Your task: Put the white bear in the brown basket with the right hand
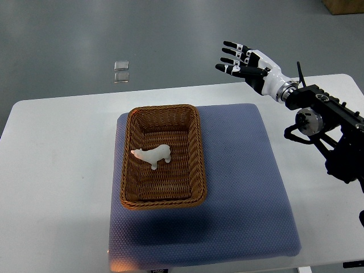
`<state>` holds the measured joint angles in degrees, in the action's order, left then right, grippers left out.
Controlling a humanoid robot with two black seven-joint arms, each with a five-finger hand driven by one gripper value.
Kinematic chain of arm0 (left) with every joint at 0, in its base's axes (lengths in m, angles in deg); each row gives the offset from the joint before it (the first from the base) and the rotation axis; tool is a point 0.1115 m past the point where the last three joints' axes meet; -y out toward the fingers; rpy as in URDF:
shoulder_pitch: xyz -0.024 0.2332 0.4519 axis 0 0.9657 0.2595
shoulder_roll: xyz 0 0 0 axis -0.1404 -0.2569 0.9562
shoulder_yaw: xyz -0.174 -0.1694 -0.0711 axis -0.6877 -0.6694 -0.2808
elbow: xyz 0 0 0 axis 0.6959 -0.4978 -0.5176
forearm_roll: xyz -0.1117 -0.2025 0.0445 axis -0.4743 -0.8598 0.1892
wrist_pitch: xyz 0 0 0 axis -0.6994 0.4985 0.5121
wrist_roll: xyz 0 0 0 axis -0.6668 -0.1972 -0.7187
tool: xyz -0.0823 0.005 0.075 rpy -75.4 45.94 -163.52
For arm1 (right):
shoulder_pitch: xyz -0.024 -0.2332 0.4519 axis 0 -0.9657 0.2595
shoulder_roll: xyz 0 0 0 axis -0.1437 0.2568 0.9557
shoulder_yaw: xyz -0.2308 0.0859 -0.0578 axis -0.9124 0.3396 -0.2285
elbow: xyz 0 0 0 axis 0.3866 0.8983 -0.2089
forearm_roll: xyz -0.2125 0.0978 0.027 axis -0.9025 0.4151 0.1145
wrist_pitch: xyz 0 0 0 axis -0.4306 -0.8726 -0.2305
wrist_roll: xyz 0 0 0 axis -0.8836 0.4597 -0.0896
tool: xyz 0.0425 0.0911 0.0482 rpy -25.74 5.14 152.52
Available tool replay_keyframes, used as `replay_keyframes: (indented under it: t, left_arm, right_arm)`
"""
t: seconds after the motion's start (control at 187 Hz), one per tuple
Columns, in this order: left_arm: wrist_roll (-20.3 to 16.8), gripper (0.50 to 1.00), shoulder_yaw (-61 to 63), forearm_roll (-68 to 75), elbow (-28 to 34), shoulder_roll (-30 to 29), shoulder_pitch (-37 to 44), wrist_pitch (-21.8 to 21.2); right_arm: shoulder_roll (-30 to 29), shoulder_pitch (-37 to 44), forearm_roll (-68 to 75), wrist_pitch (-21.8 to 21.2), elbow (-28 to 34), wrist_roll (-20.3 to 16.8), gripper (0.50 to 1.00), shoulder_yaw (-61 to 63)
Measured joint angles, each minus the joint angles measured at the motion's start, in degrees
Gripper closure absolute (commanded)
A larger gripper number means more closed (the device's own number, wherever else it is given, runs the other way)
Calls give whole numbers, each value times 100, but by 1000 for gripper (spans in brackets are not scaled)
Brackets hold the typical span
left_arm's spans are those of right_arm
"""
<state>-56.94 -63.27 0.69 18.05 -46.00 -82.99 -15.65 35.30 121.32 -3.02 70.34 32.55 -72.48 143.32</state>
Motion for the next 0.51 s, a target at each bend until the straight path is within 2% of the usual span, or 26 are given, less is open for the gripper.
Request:
replay_keyframes:
  t: [0.08, 0.513]
  left_arm:
    - [0, 500, -2, 0, -1, 0, 0, 0]
    - [0, 500, -16, -8, 9, 0, 2, 0]
  right_arm:
    - [-182, -225, 345, -133, -55, 99, 583, 245]
    - [-457, -308, 2092, -744, -1088, 775, 576, 563]
